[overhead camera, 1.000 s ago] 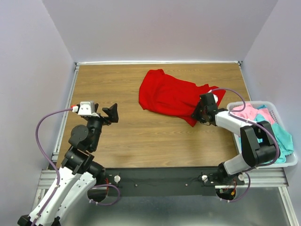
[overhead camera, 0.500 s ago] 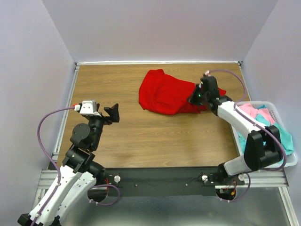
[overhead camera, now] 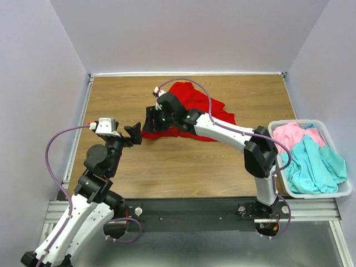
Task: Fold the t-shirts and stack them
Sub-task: Flatten the tshirt out
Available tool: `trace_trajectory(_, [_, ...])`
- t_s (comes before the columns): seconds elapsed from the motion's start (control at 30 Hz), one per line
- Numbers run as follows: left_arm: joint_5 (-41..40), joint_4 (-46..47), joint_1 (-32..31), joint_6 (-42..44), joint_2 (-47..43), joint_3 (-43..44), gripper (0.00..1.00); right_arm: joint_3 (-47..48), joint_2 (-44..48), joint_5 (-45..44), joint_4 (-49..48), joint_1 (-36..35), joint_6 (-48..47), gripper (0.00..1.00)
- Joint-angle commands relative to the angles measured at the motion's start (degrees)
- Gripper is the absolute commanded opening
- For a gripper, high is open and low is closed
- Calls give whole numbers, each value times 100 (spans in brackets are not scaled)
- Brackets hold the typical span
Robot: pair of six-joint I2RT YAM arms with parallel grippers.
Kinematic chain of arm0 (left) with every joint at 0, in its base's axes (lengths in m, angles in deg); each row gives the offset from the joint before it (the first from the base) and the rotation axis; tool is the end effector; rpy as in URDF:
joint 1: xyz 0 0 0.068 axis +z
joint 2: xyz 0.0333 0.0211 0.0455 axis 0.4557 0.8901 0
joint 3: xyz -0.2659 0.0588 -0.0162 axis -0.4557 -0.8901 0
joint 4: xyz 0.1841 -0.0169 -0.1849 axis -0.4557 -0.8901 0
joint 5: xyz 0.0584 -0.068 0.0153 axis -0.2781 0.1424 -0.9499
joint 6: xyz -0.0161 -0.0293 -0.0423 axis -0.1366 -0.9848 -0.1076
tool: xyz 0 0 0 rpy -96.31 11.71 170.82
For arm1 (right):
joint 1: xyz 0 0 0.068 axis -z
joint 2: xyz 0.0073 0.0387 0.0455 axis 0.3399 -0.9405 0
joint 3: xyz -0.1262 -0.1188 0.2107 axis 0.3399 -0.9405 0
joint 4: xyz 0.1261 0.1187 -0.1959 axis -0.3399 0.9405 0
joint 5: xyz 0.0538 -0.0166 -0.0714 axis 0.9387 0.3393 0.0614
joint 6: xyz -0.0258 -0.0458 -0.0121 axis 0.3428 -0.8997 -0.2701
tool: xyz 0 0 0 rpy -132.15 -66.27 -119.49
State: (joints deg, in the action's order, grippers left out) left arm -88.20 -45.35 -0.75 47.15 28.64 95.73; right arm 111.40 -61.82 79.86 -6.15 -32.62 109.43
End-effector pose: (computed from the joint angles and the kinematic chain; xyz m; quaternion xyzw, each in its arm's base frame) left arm 0.1164 -0.0488 0.3182 -0.0332 0.6853 -0.1544 0.7110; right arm 0.2877 0.3804 0.2912 -0.1645 0.8529 0.3684 0.3313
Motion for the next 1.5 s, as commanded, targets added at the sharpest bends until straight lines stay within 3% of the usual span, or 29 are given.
trace_trajectory(0.0, [103,81,26,82,-78,147,99,-627,637,-677,398,186,-174,64])
trace_trajectory(0.1, [121,142,17,64,-43,121,99,-1655,1330,-1012,407,475,-218,64])
trace_trajectory(0.27, [130,64,26,-339,255,138,99,-3367,2238,-1189,416,1652,-411,64])
trace_trajectory(0.4, [516,-16,26,-884,782,217,99,-3977,2572,-1285,416,2461,-823,64])
trace_trajectory(0.53, [736,-59,26,-1342,1738,436,99,-4049,2371,-1488,416,2945,-1158,64])
trace_trajectory(0.8, [903,28,174,-1659,3884,1122,98,-3934,1949,-1558,433,3069,-1326,64])
trace_trajectory(1.0, [1359,151,833,-1808,5798,1623,85,-3803,1633,-1734,433,3087,-1580,64])
trace_trajectory(1.03, [1404,160,834,-1808,5967,1624,85,-3794,1589,-1734,433,3087,-1598,64])
trace_trajectory(1.13, [1500,108,984,-1790,6476,1922,70,-3776,1413,-1717,433,3087,-1624,64])
trace_trajectory(1.2, [1571,81,1063,-1738,6680,2010,68,-3776,1299,-1673,433,3087,-1616,64])
trace_trajectory(1.27, [1694,55,1150,-1668,6979,2168,59,-3846,1211,-1655,442,3087,-1555,64])
trace_trajectory(1.47, [1581,-305,1344,-1360,7673,2695,44,-4101,1184,-926,836,2947,-1423,64])
